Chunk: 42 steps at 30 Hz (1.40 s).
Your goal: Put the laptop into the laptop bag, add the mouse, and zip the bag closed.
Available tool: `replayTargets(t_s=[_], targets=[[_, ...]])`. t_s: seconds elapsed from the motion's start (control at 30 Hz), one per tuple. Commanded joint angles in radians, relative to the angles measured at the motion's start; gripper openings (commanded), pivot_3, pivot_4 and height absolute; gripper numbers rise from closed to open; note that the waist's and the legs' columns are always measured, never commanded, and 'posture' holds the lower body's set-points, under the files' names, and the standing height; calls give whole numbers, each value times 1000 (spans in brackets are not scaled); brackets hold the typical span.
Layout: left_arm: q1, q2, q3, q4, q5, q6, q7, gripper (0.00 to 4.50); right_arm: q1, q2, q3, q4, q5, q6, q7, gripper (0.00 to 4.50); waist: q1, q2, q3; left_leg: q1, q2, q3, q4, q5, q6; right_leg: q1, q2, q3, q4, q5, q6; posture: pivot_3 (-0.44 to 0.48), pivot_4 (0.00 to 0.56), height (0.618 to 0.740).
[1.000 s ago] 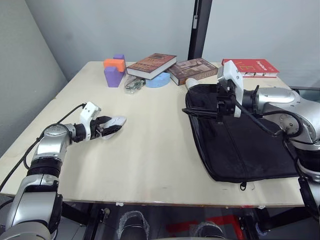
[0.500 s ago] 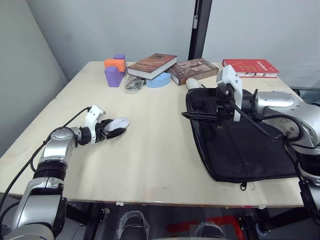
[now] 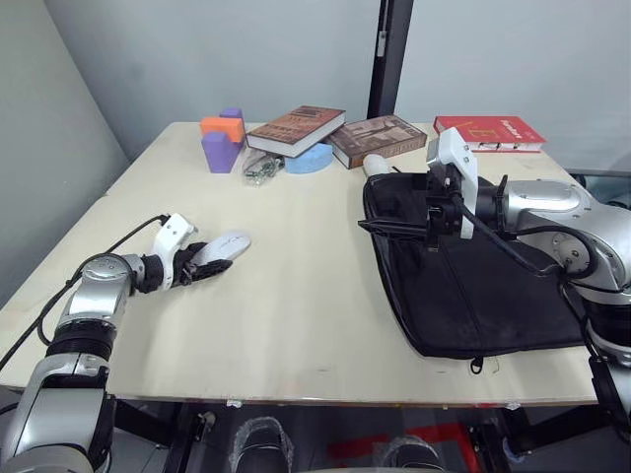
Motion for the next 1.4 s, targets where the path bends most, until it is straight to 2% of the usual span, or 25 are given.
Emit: replayTargets(t_s=[0.03,0.2,0.27,0.33,0.47,0.8,1.0,1.1,1.4], targets=[[-12,33,14,10,-16,27,-51,2852,-20,-6,-25,-6,-6,-12,4,4500,1,0,0,0,0,0,0,0,0,0,0,0,0,0,0,0,150,707],[-47,25,19,-15,-32,39,-82,2852,-27,5,13,20,-38,24,-26,4500,4,0,0,0,0,0,0,0,0,0,0,0,0,0,0,0,150,707],[-58,15,22,-86,-72,75,-119,2852,-42,31,36,53,-66,79,-90,4500,5,0,0,0,0,0,0,0,0,0,0,0,0,0,0,0,150,707],[-38,13,3,-225,-152,157,-225,2852,-52,72,89,106,-146,143,-201,4500,5,0,0,-1,0,0,0,1,-2,0,0,0,0,0,0,0,150,707],[-43,7,-71,-337,-131,151,-280,2852,-25,129,167,177,-279,222,-354,4500,6,0,0,0,0,0,-1,3,-7,0,0,0,-1,0,0,0,150,707],[-158,-65,-116,-376,-140,165,-296,2852,69,274,179,204,-448,283,-566,4500,4,0,0,-1,0,0,-5,5,-10,-2,0,-1,-1,0,0,0,150,707],[-183,-82,-122,-365,-134,157,-297,2852,99,317,196,275,-543,246,-620,4500,1,0,0,0,0,0,-5,4,-14,-1,0,-1,0,0,0,0,150,707],[-195,-91,-122,-357,-135,152,-298,2852,121,313,190,292,-572,203,-616,3661,6,-1,-1,1,0,-1,-5,4,-14,0,0,-1,0,0,1,0,150,707],[-198,-128,-126,-333,-127,120,-288,2852,164,349,207,278,-606,179,-602,636,8,-1,-4,1,-1,-2,-5,5,-14,1,0,-1,0,1,3,0,150,707]])
